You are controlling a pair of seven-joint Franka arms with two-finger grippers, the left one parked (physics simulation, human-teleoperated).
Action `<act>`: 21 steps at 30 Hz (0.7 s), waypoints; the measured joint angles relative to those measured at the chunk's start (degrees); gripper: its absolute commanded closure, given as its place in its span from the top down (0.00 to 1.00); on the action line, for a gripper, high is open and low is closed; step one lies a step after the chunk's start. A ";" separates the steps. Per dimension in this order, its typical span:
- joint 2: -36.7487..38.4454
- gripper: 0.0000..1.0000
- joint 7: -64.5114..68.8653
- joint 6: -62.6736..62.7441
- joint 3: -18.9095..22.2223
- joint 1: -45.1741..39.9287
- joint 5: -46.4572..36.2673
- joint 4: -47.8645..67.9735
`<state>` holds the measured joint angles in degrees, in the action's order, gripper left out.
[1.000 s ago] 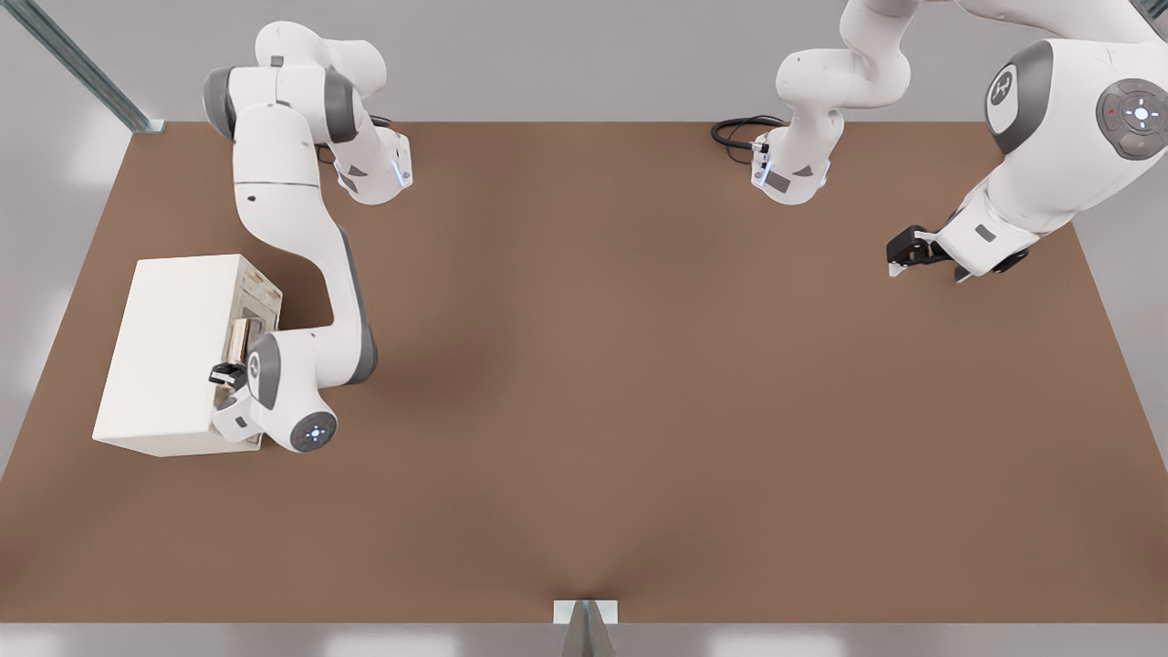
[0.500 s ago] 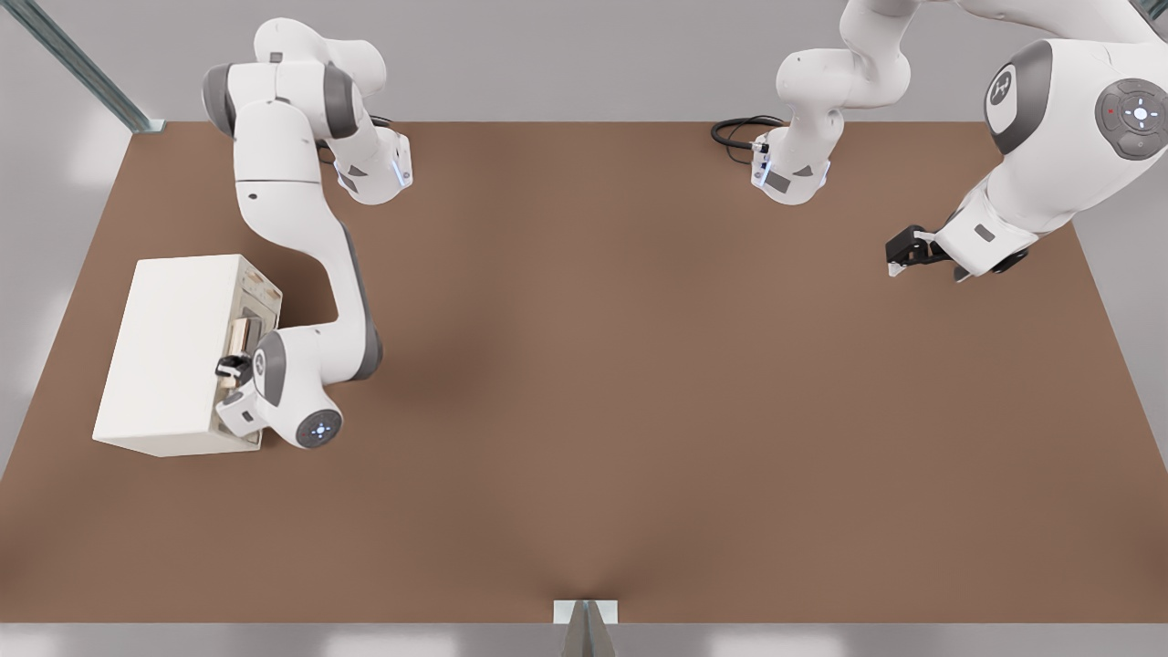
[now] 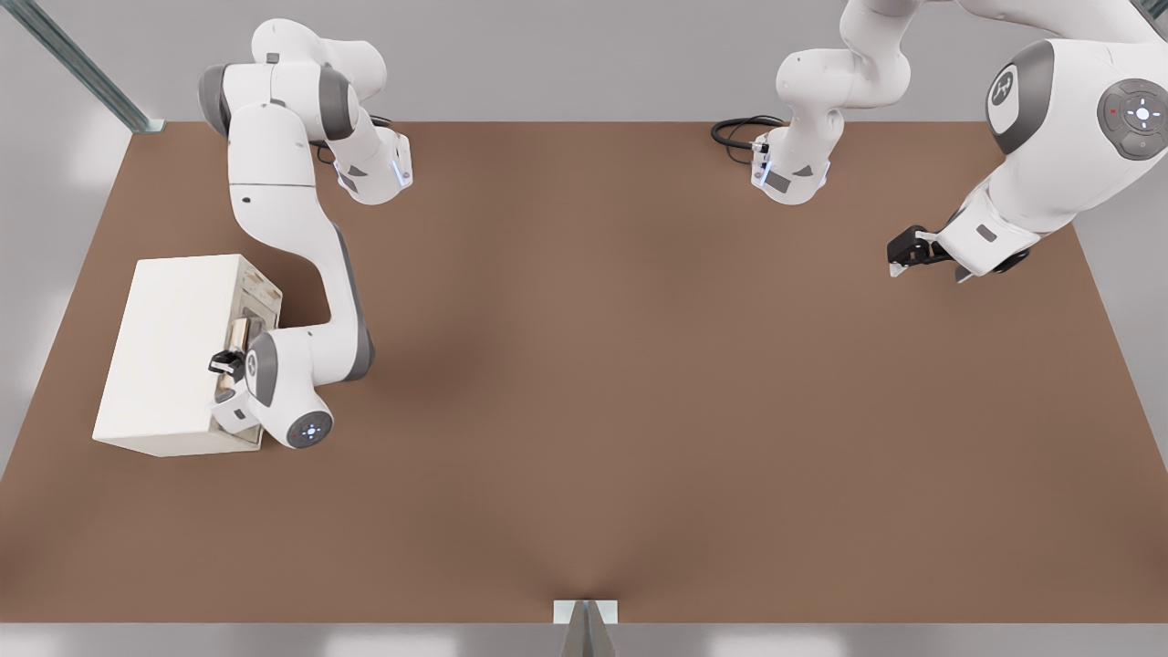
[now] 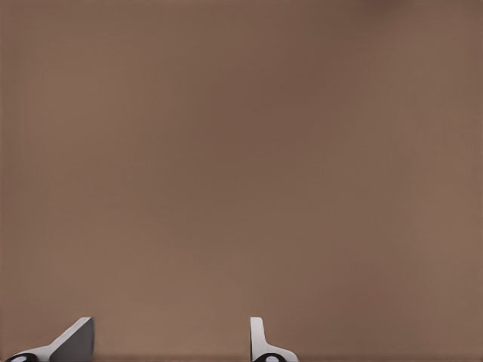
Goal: Keep left arm still and open the oven door with right arm
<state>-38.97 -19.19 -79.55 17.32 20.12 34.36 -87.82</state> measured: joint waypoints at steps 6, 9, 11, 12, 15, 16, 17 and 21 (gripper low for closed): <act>0.06 0.21 -0.04 0.03 -0.75 0.52 0.03 0.22; -0.08 0.21 -0.12 0.08 -2.00 3.29 -0.58 4.36; -0.13 0.21 -0.13 0.14 -2.45 4.70 -2.43 9.75; 0.12 0.21 -0.12 0.27 -2.53 4.74 -4.49 12.69; 9.55 0.99 1.06 0.36 -2.54 1.87 -17.81 15.96; 13.00 1.00 2.10 0.43 -2.26 0.17 -23.59 16.47; 17.13 1.00 3.13 0.55 -2.00 -0.98 -27.29 16.63; 27.81 1.00 6.24 0.22 -1.82 -2.22 -33.63 13.21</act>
<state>-11.16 -12.94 -79.33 15.51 17.90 0.73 -74.61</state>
